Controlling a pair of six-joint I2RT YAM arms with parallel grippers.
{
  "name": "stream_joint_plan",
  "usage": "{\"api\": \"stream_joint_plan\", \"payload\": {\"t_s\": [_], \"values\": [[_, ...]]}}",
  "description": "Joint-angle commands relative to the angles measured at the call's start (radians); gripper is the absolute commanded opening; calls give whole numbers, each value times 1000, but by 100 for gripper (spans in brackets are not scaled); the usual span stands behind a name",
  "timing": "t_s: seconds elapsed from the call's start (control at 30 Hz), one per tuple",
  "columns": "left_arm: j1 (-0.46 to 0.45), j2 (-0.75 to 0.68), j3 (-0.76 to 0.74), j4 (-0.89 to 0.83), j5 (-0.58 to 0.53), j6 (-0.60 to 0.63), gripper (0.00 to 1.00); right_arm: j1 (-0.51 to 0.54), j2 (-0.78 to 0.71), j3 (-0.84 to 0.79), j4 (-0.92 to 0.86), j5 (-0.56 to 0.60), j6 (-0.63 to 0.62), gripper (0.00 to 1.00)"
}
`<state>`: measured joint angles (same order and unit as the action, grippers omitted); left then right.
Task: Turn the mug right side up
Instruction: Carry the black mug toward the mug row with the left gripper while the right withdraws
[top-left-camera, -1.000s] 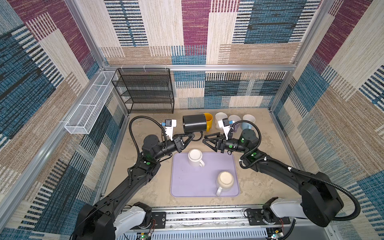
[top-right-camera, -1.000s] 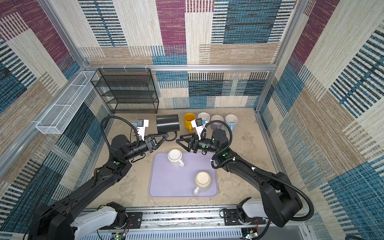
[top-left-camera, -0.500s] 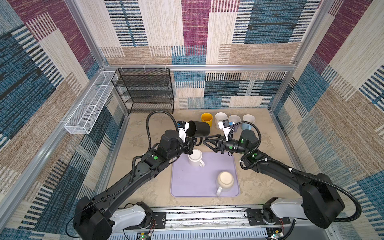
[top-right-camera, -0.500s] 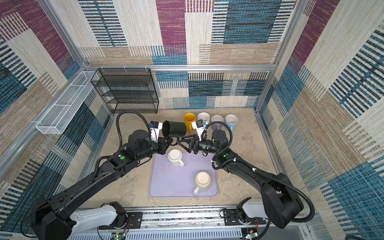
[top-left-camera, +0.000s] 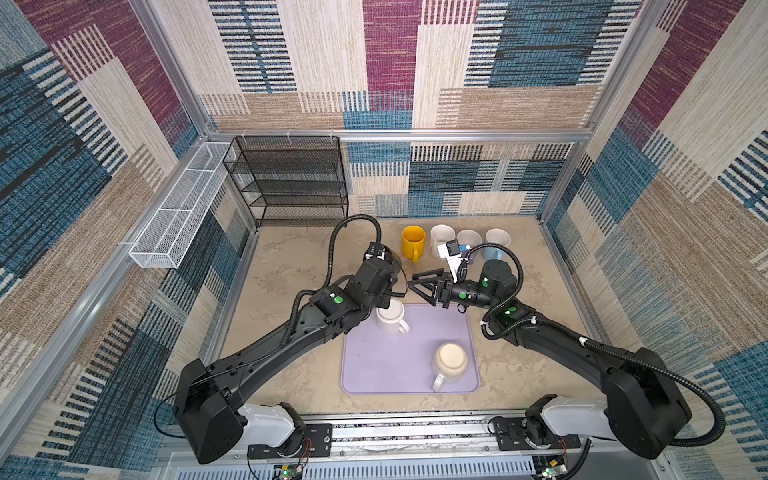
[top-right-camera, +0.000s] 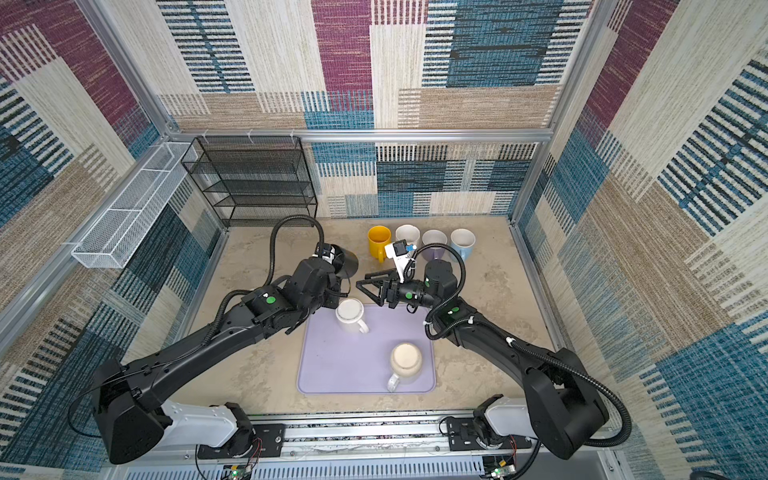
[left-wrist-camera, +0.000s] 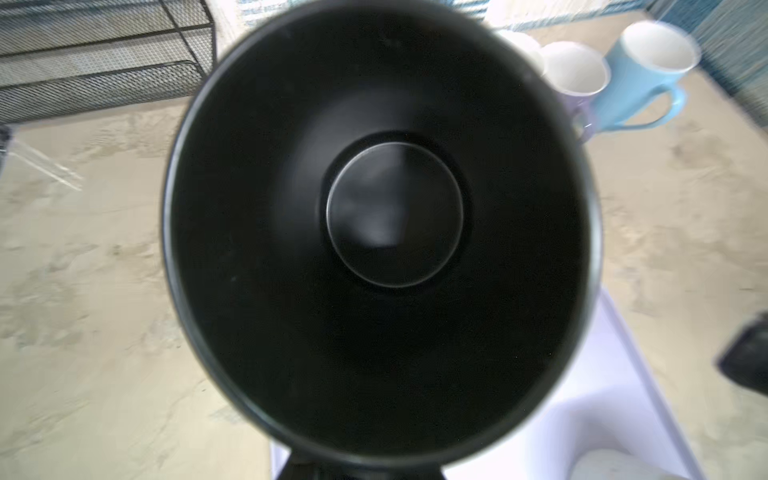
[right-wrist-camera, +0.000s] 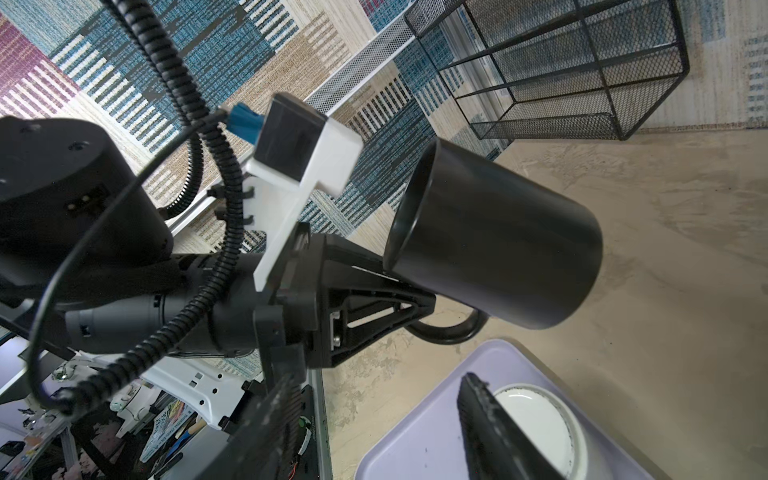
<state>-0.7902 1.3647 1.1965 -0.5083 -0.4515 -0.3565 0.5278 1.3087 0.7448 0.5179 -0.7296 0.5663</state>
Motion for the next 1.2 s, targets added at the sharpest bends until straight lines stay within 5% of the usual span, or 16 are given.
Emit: {"api": "stream_joint_plan", "payload": {"t_s": [0.0, 0.53, 1.17], "values": [[-1, 23, 34, 1, -117, 39, 0, -2, -8, -2, 4, 9, -16, 63], [104, 254, 228, -47, 48, 136, 0, -14, -84, -19, -183, 184, -45, 61], [264, 635, 615, -183, 145, 278, 0, -21, -178, -67, -260, 242, -62, 60]]}}
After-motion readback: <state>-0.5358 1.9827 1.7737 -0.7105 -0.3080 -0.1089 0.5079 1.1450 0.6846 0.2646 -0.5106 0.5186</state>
